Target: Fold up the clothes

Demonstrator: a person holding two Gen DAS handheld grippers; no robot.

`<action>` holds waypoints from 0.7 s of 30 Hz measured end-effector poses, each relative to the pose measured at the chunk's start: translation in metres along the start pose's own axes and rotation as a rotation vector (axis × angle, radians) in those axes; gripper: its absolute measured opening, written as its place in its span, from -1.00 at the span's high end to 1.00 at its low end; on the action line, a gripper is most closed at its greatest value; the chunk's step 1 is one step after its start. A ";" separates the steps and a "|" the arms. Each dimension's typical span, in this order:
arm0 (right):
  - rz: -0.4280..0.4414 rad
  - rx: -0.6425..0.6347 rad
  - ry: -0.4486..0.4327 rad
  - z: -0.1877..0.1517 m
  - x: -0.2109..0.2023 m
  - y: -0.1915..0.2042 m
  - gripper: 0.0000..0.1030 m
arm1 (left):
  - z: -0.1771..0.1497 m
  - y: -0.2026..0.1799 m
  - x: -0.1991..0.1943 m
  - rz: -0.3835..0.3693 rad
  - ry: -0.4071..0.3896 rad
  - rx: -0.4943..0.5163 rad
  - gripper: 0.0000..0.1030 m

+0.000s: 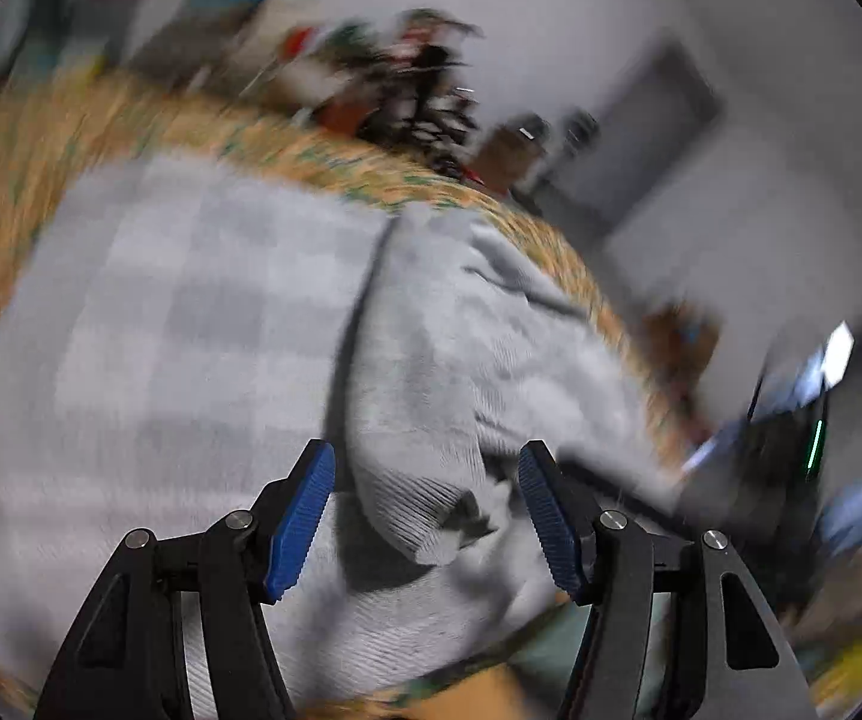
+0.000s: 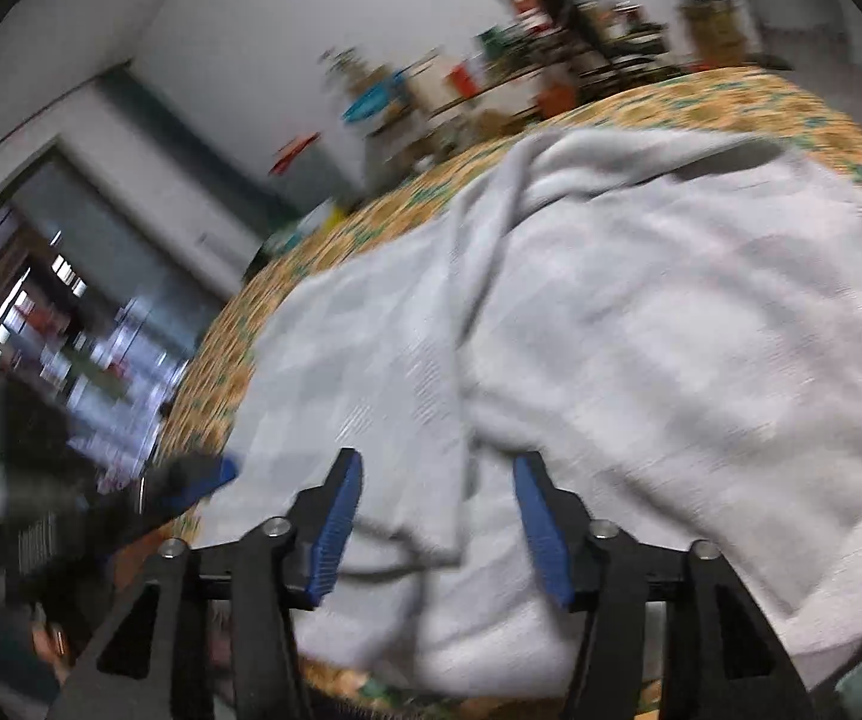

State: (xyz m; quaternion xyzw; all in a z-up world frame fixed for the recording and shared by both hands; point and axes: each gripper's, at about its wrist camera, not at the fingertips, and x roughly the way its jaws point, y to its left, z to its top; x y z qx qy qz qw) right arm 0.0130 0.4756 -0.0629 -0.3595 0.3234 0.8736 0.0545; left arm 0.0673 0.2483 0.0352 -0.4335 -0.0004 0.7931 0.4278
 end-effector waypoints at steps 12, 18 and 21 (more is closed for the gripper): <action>-0.074 0.137 -0.083 0.008 -0.037 -0.048 -0.31 | -0.021 -0.062 0.083 0.280 0.154 0.379 -0.26; -0.085 0.175 -0.060 0.005 -0.035 -0.065 -0.32 | -0.017 -0.040 0.090 0.274 0.176 0.281 0.45; -0.075 0.186 -0.051 0.004 -0.031 -0.067 -0.34 | -0.012 -0.026 0.087 0.208 0.179 0.197 0.79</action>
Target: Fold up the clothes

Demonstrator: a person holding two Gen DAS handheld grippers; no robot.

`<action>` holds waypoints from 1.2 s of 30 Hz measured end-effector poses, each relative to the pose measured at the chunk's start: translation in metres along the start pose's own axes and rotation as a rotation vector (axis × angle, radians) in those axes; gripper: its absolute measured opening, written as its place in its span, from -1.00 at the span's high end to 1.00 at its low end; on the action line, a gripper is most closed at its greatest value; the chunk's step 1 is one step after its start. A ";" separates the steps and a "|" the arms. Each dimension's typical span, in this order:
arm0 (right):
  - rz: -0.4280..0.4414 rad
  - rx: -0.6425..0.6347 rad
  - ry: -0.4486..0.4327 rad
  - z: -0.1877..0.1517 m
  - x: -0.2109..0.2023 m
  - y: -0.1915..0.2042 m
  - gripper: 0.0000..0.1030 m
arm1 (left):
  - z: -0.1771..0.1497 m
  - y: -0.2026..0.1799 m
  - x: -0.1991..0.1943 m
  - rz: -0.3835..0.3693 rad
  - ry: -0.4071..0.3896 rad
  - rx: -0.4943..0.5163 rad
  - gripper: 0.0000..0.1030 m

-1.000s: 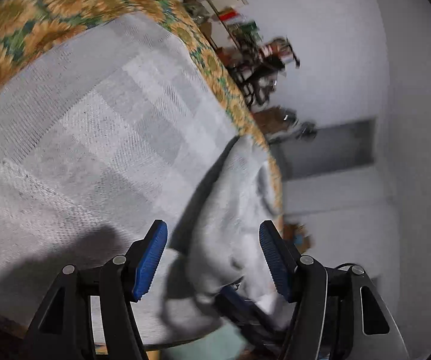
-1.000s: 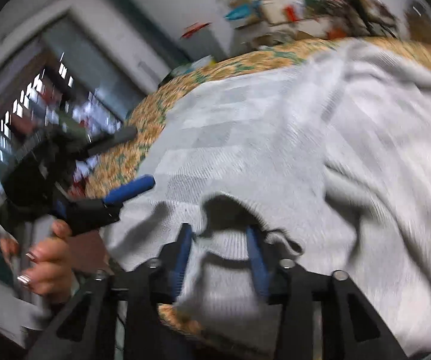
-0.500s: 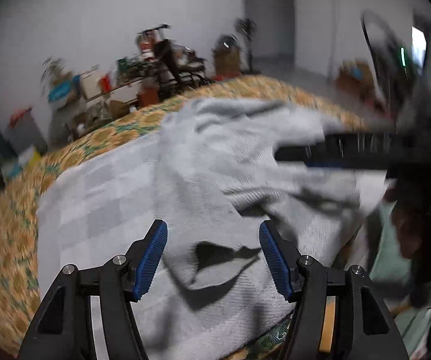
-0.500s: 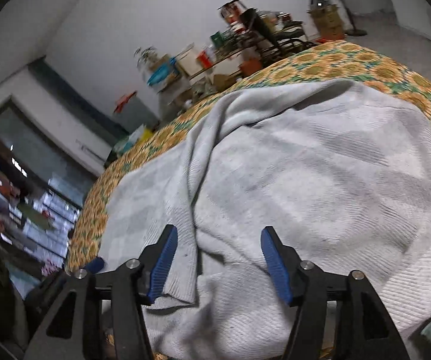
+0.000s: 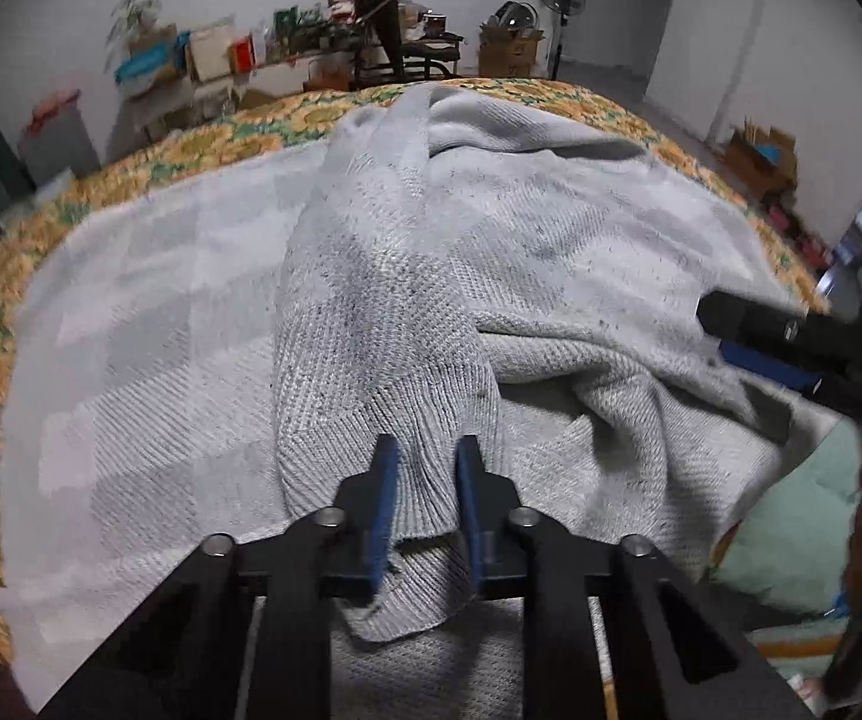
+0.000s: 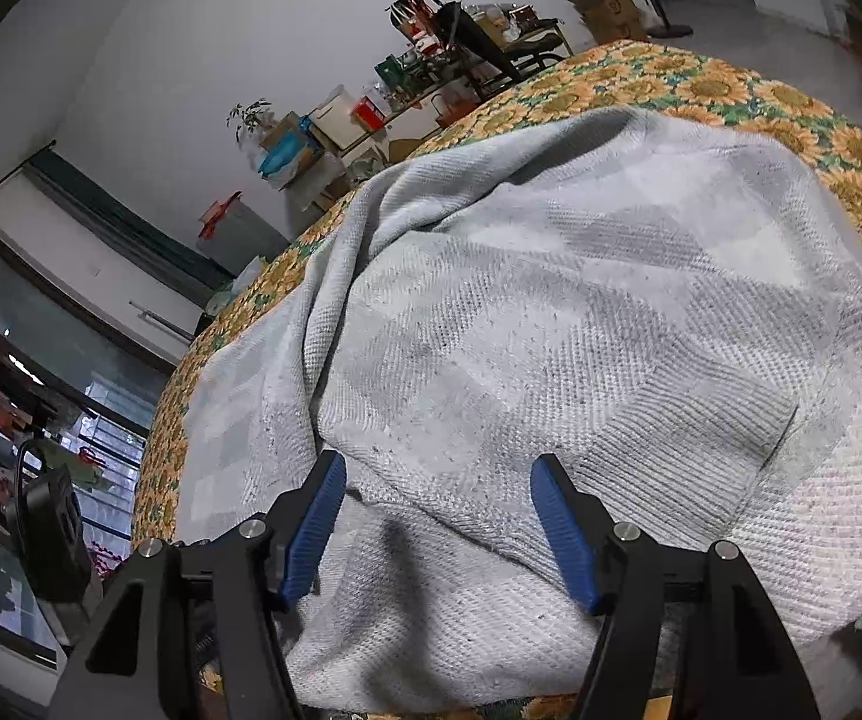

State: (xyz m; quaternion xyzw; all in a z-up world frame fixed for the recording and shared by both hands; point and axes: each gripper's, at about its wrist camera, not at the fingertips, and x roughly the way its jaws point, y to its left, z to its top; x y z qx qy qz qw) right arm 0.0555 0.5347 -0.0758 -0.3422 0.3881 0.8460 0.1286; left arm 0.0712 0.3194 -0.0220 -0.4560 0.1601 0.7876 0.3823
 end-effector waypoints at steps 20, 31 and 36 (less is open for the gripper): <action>0.015 -0.130 0.074 -0.015 0.029 0.049 -0.40 | -0.083 0.219 -0.040 -0.322 -0.205 -1.189 -0.07; 0.021 -0.267 0.052 0.008 0.051 0.088 -0.37 | -0.050 0.206 -0.036 -0.164 -0.110 -0.969 -0.08; -0.101 -0.118 -0.082 0.076 0.044 0.048 -0.23 | -0.047 0.197 -0.030 -0.116 -0.135 -0.971 0.87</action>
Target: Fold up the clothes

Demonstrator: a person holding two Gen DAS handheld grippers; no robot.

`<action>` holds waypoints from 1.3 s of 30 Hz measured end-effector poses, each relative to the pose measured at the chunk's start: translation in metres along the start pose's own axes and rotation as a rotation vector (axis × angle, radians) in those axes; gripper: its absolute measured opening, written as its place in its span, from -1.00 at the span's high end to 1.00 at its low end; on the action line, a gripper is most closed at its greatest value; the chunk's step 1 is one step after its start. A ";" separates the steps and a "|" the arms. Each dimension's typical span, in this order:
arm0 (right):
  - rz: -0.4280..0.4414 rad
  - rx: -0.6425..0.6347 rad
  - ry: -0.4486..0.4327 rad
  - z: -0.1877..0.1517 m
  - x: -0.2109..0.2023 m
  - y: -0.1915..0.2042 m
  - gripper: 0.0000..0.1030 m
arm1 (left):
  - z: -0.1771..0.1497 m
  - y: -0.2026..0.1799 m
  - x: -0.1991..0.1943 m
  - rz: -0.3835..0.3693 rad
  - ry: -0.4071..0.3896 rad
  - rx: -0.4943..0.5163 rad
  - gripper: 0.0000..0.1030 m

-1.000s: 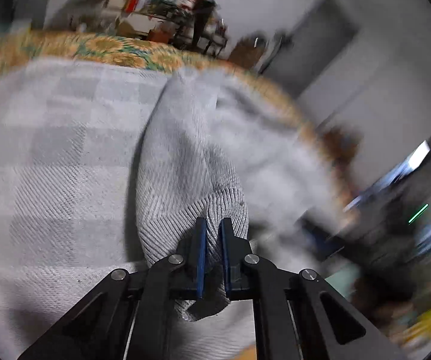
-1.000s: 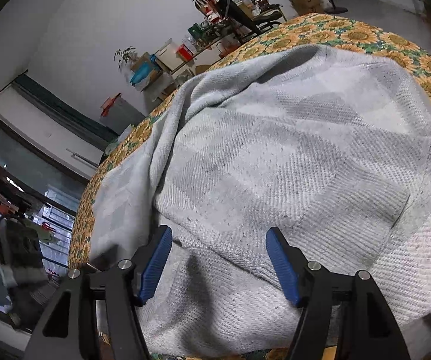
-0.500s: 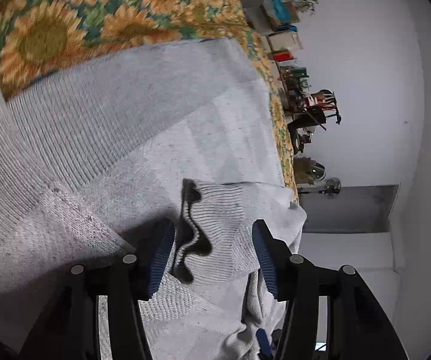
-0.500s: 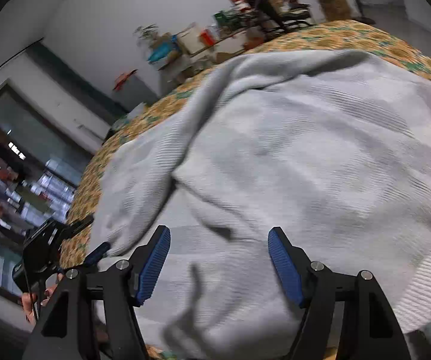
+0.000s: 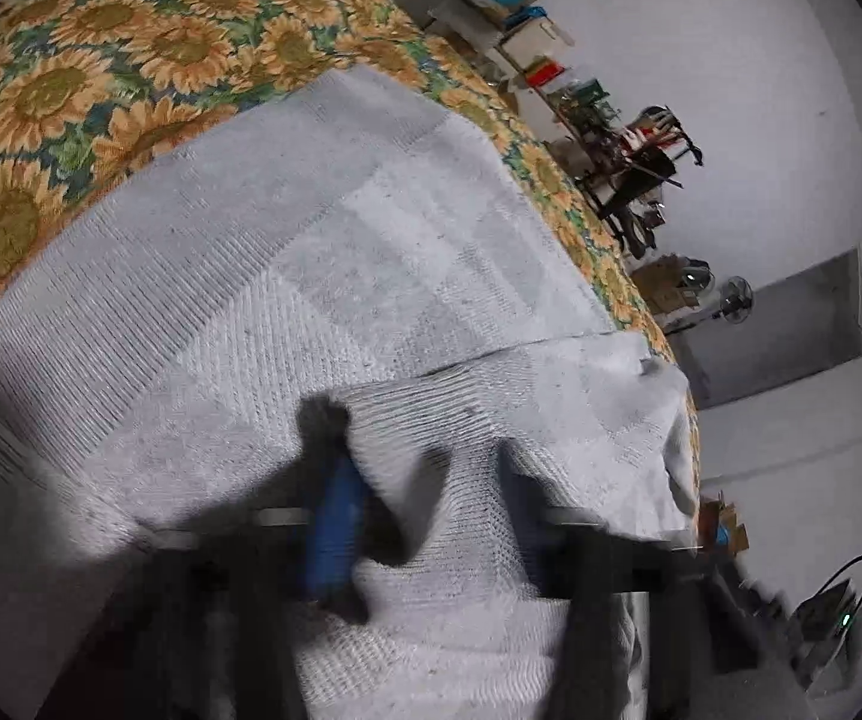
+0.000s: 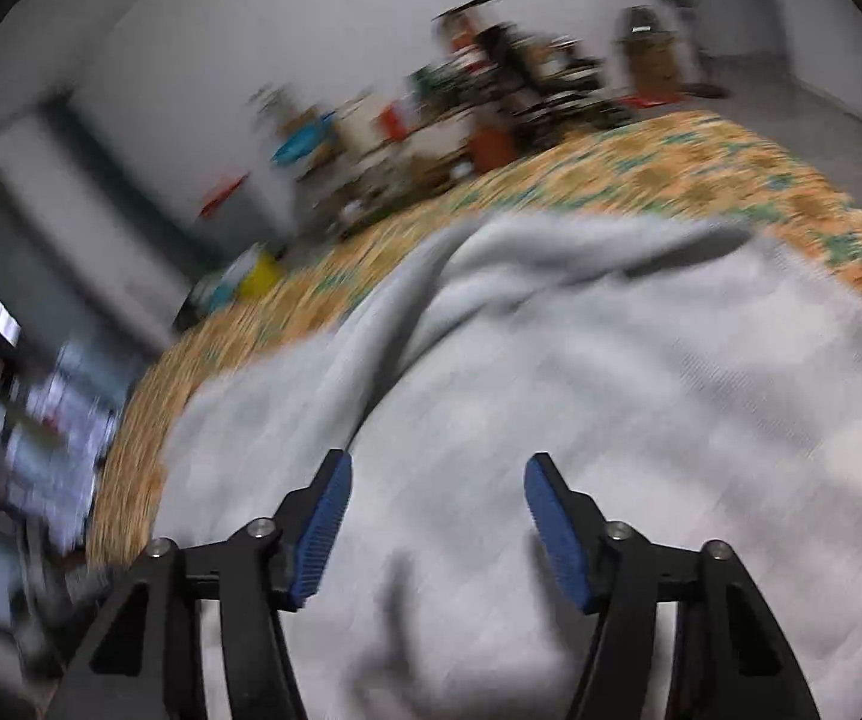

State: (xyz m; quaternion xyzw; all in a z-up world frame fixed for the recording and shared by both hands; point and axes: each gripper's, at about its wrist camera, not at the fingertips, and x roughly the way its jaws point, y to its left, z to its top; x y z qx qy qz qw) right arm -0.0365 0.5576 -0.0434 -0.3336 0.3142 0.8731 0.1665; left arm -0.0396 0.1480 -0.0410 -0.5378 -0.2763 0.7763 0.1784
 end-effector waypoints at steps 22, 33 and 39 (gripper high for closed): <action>0.000 0.101 -0.019 0.127 0.073 -0.087 0.87 | 0.029 -0.040 -0.038 -0.225 -0.060 -0.032 0.87; -0.060 0.146 0.039 0.137 0.059 -0.120 0.73 | 0.031 -0.056 -0.037 -0.223 -0.089 -0.009 0.87; 0.075 0.109 0.174 0.108 0.096 -0.083 0.07 | 0.035 -0.055 -0.030 -0.212 -0.076 -0.012 0.87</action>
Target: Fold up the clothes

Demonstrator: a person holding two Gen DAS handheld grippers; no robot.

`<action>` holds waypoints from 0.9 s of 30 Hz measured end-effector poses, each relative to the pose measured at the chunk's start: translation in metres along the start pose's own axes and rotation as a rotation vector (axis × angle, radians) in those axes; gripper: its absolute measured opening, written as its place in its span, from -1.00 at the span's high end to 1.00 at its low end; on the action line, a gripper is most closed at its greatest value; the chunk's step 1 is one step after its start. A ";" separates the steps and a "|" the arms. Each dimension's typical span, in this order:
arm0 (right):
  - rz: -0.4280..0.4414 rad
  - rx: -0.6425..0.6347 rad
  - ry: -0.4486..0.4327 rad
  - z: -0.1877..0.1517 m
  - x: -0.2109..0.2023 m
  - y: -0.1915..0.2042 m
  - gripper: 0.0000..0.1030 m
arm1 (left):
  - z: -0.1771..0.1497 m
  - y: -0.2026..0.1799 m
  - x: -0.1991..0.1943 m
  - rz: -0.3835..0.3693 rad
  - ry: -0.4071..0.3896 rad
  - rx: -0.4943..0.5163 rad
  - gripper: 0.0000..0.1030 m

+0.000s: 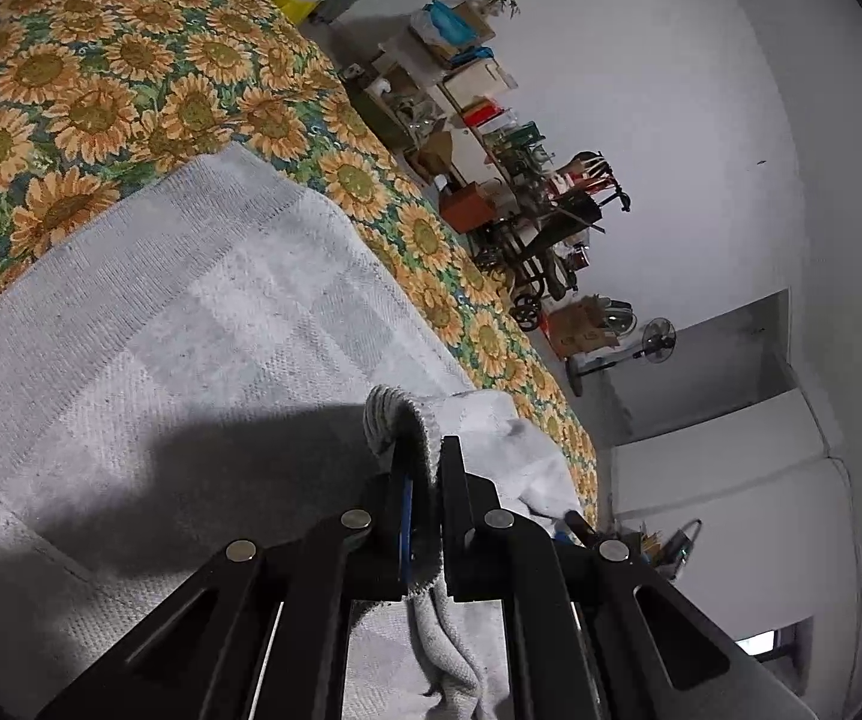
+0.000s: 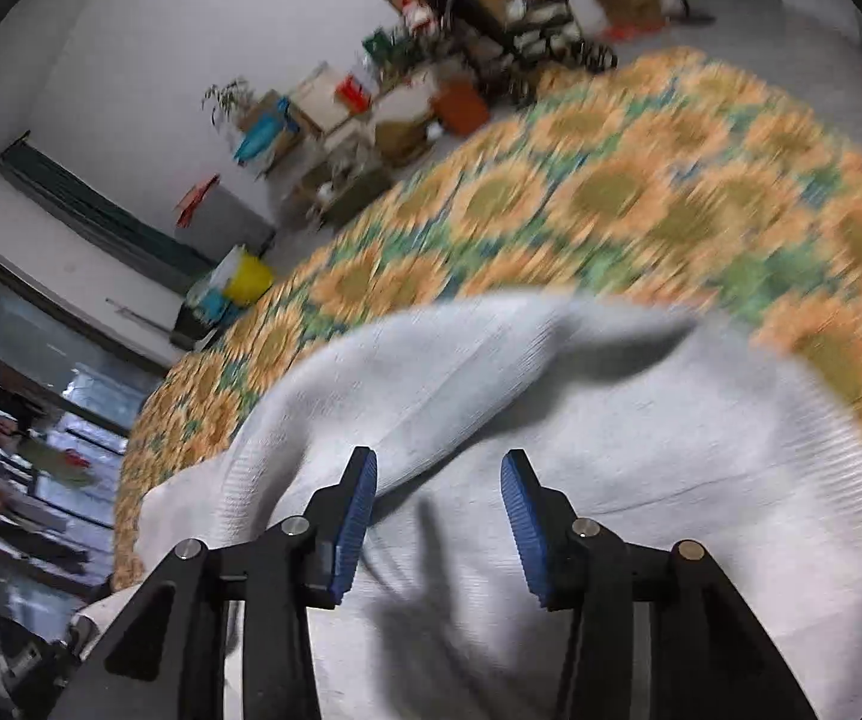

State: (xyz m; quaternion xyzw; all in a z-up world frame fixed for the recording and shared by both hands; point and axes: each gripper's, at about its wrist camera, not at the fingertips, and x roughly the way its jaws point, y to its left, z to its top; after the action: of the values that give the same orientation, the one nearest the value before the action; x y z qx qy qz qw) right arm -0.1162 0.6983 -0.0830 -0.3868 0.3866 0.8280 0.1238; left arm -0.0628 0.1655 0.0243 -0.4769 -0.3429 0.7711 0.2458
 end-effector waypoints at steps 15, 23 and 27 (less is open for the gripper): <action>0.169 0.022 -0.190 0.028 -0.052 0.015 0.93 | 0.020 0.012 -0.025 -0.069 0.006 -0.063 0.87; 0.053 0.082 -0.180 0.016 -0.065 -0.013 0.92 | 0.009 0.000 -0.016 -0.084 0.092 -0.028 0.87; -0.206 0.060 -0.092 -0.003 -0.045 -0.031 0.75 | -0.008 0.013 0.002 0.044 0.160 -0.001 0.87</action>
State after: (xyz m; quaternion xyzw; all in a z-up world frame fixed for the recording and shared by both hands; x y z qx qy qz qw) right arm -0.0688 0.7214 -0.0679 -0.3822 0.3635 0.8158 0.2374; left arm -0.0566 0.1609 0.0112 -0.5446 -0.3117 0.7357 0.2551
